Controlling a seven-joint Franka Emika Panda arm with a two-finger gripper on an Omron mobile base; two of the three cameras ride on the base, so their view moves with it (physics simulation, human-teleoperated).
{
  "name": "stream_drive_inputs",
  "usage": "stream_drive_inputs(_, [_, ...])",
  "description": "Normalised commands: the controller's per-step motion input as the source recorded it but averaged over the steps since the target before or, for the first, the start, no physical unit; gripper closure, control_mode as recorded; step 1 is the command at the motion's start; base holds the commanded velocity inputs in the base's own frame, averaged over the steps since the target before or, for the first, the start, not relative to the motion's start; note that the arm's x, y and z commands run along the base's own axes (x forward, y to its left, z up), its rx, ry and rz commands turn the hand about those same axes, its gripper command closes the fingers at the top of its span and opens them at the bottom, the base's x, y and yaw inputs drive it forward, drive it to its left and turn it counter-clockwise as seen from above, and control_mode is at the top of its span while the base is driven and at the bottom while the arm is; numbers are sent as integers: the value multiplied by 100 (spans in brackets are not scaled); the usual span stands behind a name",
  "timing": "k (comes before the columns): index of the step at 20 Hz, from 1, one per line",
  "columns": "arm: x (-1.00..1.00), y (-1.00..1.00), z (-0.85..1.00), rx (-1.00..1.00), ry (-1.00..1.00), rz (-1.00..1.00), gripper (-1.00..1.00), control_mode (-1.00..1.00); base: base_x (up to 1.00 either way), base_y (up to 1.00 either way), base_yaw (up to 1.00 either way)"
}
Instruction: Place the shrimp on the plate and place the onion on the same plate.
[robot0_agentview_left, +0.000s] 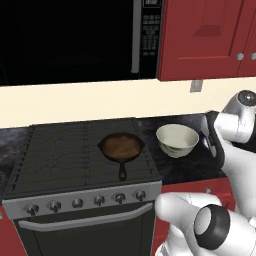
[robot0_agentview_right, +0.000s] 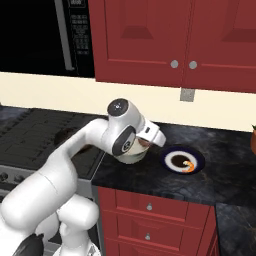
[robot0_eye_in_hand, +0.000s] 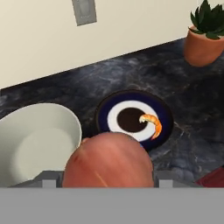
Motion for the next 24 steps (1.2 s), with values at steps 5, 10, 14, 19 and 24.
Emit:
stream_drive_inputs(5, [-7,-42,-18,3,6,-6,100,-100,0,0,0])
stream_drive_inputs(10, [3,-29,-27,21,10,0,100,-100,0,0,0])
stream_drive_inputs(14, [24,-37,-2,23,21,0,100,-100,0,0,0])
stream_drive_inputs(19, [39,-19,-4,1,18,-2,100,-100,0,0,0])
stream_drive_inputs(24, [28,-9,-40,2,1,0,100,-100,0,0,0])
